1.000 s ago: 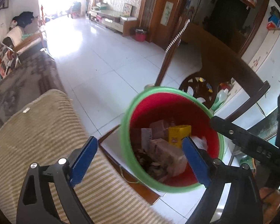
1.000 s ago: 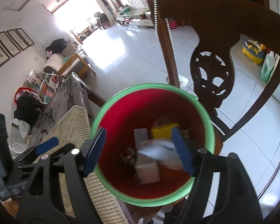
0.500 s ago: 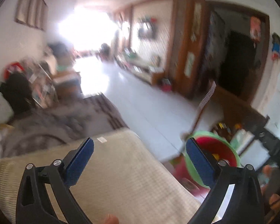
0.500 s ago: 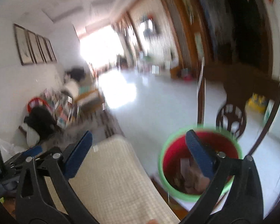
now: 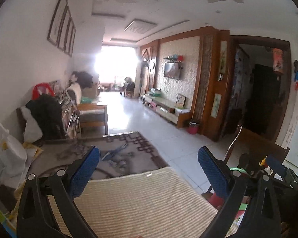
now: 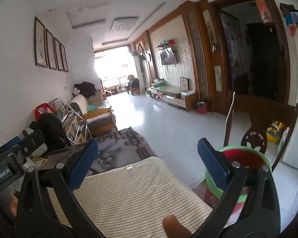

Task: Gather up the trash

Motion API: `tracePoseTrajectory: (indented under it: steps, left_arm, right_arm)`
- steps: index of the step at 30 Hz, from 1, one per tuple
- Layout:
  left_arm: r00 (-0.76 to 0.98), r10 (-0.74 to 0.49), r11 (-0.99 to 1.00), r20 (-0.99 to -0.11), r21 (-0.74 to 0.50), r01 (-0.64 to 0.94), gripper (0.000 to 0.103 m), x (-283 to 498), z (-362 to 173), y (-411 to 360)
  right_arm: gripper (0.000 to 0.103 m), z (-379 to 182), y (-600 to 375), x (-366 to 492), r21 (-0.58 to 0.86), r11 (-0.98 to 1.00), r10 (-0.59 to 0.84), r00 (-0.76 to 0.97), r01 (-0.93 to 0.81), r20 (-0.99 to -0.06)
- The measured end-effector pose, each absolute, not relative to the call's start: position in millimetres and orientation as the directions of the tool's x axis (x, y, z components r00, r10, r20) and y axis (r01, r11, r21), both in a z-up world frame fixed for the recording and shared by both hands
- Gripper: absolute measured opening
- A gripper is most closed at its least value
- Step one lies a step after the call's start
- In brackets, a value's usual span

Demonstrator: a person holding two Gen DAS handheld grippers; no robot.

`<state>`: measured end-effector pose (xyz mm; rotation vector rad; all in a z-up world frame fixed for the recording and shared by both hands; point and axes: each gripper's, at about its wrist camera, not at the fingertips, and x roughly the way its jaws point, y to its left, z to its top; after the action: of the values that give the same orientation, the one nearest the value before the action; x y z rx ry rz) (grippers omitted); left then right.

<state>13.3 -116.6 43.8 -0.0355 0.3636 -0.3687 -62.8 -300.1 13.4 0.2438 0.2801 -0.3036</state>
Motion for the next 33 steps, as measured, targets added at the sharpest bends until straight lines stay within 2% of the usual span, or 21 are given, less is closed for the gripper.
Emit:
tracePoseTrajectory:
  steps: [4,17,33]
  left_arm:
    - [0.865,-0.33,0.944,-0.377,-0.106,0.314,0.095,17,41,-96]
    - [0.872,-0.266,0.963,-0.41,-0.068,0.262,0.095,7,39,-74]
    - [0.881,-0.221,0.974,-0.419,-0.052,0.22,0.095,-9,37,-59]
  right_arm:
    - [0.099,15,-297,-65,0.191,0.921,-0.27,0.909,0.34,-0.319]
    - [0.099,7,-281,-80,0.225,0.91,-0.264,0.905,0.349,-0.334]
    - [0.099,1,-270,-88,0.231,0.922,-0.221,0.913,0.31,-0.343]
